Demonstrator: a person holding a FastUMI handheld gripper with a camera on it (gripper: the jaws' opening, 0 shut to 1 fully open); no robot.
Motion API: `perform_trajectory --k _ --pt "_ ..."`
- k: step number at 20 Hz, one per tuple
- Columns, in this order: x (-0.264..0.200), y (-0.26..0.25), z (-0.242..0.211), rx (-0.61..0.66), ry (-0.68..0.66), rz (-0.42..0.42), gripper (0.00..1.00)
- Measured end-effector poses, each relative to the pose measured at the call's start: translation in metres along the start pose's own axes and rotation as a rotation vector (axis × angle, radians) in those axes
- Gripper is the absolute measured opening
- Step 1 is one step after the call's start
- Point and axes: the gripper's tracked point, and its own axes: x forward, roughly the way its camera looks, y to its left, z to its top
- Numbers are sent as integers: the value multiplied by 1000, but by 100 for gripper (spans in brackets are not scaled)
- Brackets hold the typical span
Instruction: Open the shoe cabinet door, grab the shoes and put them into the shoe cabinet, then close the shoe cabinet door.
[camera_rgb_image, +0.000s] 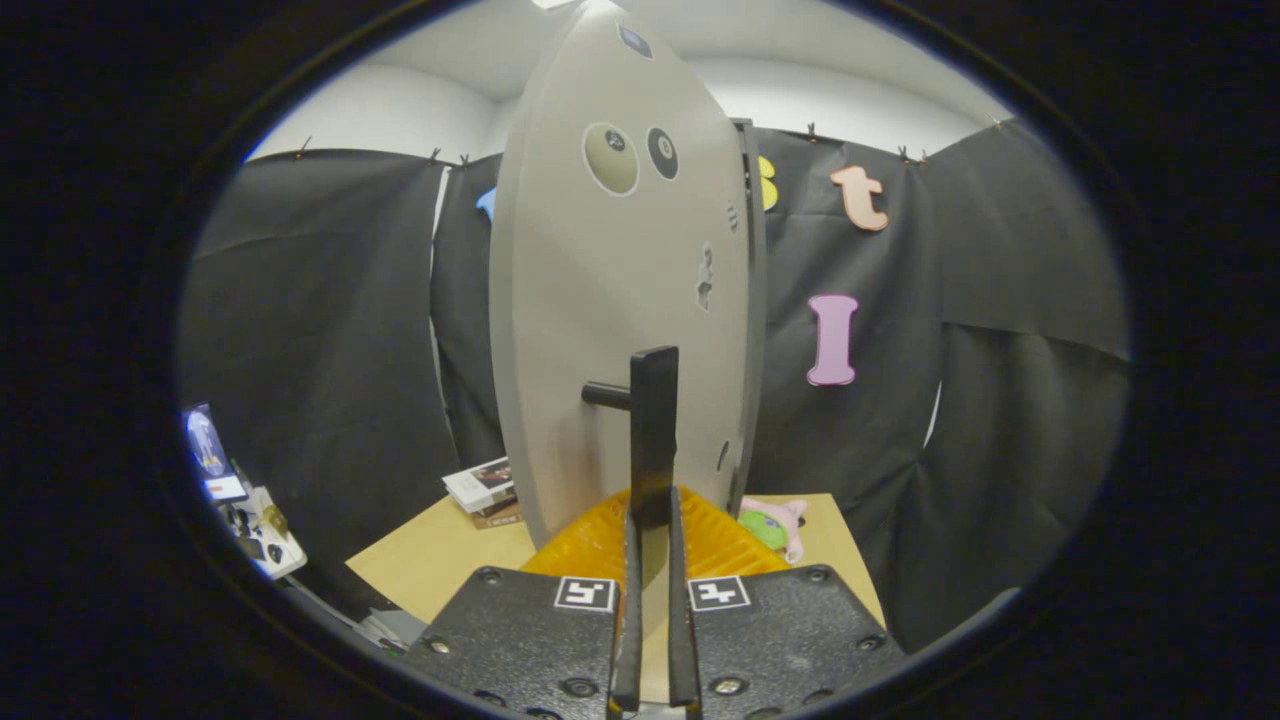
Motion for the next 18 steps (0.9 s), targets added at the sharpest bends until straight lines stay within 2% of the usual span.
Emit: perform_trajectory --k 10,14,18 --pt "-7 -46 0 18 1 -138 4" --pt "-4 -32 -1 88 16 -56 4" --pt "-6 -44 -1 41 10 -64 4"
